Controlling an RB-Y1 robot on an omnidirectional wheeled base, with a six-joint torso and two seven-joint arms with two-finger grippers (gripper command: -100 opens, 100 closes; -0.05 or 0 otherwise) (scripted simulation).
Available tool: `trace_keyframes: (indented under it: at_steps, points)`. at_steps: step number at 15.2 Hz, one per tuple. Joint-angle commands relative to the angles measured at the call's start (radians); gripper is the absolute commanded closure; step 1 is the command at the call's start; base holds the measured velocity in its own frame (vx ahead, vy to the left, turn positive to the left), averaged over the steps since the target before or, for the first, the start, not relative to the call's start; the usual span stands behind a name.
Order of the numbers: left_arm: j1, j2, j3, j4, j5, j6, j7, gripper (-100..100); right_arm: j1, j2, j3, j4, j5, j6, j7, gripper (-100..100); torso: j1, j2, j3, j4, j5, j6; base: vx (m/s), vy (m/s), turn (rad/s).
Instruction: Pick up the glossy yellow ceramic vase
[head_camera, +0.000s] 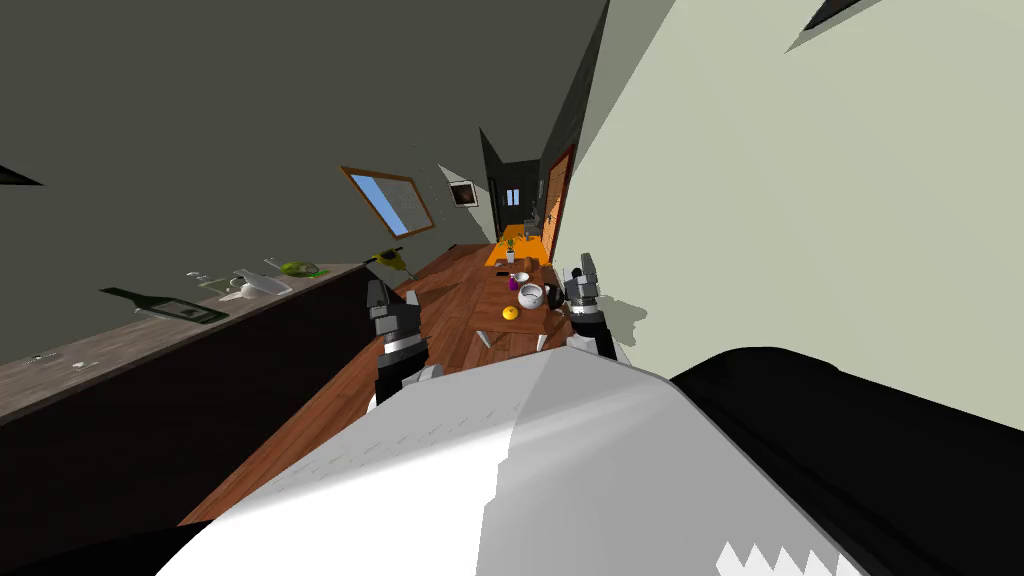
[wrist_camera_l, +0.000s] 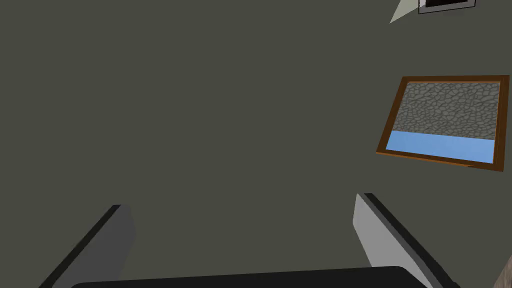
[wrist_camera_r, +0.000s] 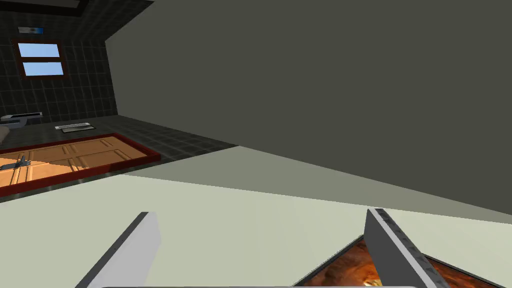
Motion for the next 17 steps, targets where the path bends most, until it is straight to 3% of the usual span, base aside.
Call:
trace_keyframes:
  at_steps: [1,5,9,11,17]
  points:
    - [0.0,0.0,0.0,0.0,0.0,0.0,0.0,0,-0.01,-0.032,0.007,0.031,0.017,0.003,0.0,-100,0.0,0.0,0.0,0.0,0.0,0.0,0.006,0.012,0.071]
    - [0.0,0.0,0.0,0.0,0.0,0.0,0.0,0,-0.026,-0.064,0.016,0.076,0.041,0.007,0.0,-100,0.002,-0.001,-0.001,0.0,0.0,0.0,0.014,0.028,0.07]
    - [0.0,0.0,0.0,0.0,0.0,0.0,0.0,0,-0.059,-0.115,0.038,0.162,0.096,0.016,0.001,-100,0.003,-0.002,-0.001,0.0,0.001,0.0,0.019,0.037,0.098]
    - [0.0,0.0,0.0,0.0,0.0,0.0,0.0,0,-0.059,-0.115,0.038,0.177,0.096,0.016,0.001,-100,0.003,-0.002,-0.001,0.0,0.001,0.0,0.02,0.027,0.043]
    - [0.0,0.0,0.0,0.0,0.0,0.0,0.0,0,-0.104,-0.17,0.066,0.309,0.168,0.028,0.001,-100,0.003,-0.002,-0.001,-0.001,0.0,-0.001,0.022,0.033,0.098]
